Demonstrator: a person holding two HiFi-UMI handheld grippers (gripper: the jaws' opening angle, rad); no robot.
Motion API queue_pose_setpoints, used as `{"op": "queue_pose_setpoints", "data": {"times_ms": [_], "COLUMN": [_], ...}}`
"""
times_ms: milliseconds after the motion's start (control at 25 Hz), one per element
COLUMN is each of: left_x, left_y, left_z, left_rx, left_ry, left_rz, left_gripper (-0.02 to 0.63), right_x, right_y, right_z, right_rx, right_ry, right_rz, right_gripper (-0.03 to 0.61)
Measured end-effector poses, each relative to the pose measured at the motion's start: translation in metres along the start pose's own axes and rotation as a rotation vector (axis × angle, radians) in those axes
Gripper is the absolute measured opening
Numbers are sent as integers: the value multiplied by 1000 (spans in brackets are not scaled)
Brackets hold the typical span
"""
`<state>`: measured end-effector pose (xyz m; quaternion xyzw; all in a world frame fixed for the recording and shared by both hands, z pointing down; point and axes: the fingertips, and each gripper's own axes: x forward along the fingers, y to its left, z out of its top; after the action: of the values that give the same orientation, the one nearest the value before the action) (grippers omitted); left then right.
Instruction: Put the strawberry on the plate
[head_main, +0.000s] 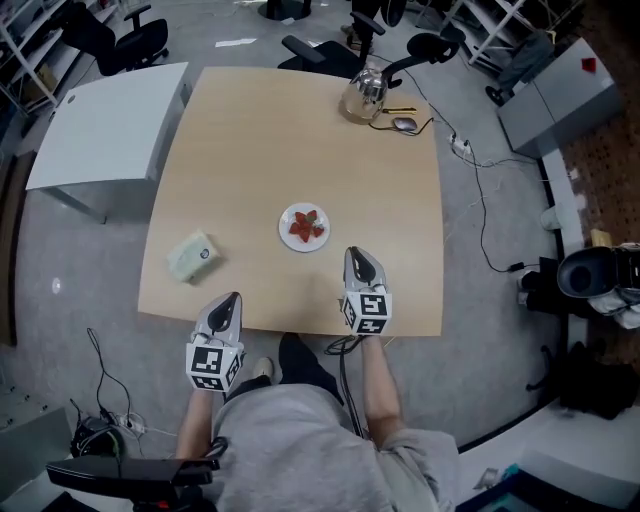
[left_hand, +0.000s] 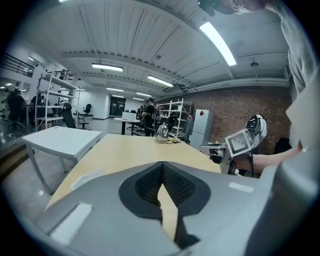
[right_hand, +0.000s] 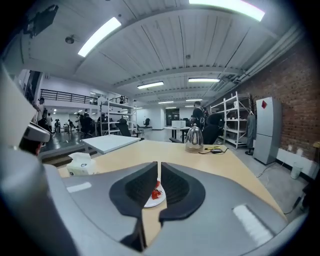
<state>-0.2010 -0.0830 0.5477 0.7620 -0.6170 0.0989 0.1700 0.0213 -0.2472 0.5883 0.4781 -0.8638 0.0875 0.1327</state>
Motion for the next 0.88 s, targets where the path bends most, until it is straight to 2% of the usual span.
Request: {"op": "queue_pose_setpoints", "data": {"times_ms": [520,880], "left_x": [-20,-32], "left_y": [-32,-49], "left_z": [18,26], "left_rx": [66,97], "left_ry": [-68,-112], "left_rz": [-111,-172], "left_gripper": [20,20], "right_x": [-90,-145], "right_y": [4,17], "right_z": [29,28], "right_rx": [17,41], "right_ry": [-119,-162], "right_rz": [-109,-158], "right_gripper": [8,6]}}
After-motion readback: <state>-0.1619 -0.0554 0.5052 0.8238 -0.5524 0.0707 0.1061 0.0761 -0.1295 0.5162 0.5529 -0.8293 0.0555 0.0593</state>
